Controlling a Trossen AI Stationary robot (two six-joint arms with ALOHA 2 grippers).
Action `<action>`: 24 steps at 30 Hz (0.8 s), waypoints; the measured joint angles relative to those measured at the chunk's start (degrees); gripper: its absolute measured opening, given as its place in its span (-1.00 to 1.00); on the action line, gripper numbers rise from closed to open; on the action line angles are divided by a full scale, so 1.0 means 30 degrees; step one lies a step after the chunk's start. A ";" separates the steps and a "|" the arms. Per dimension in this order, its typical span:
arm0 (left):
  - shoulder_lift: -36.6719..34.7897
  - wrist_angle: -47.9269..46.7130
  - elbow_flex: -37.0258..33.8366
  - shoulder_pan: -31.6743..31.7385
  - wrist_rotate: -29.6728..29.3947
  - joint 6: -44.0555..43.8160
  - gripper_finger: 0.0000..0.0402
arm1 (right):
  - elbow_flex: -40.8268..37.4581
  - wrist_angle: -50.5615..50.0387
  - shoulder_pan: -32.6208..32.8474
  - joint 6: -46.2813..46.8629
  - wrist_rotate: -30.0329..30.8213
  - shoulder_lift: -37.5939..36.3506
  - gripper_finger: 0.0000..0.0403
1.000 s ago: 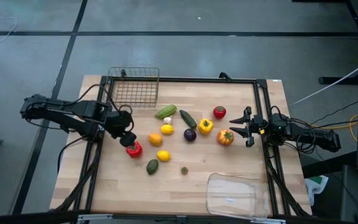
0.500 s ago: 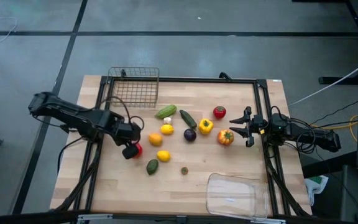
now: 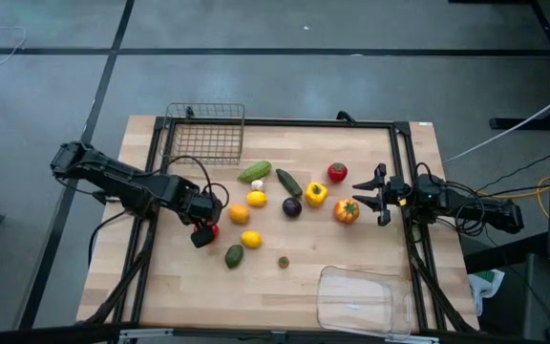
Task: Sort produce into baskets
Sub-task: Put the red bell pepper into the mesh basket
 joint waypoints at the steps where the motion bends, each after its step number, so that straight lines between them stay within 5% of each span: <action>1: 0.0023 0.0004 -0.0002 0.0000 -0.0040 0.0009 0.98 | 0.0005 0.0000 0.0007 0.0000 0.0007 -0.0004 -0.27; 24: 0.0184 0.3060 -0.2475 0.0000 -0.0619 -0.0024 0.98 | 0.0005 0.0000 0.0005 0.0003 0.0005 -0.0005 -0.27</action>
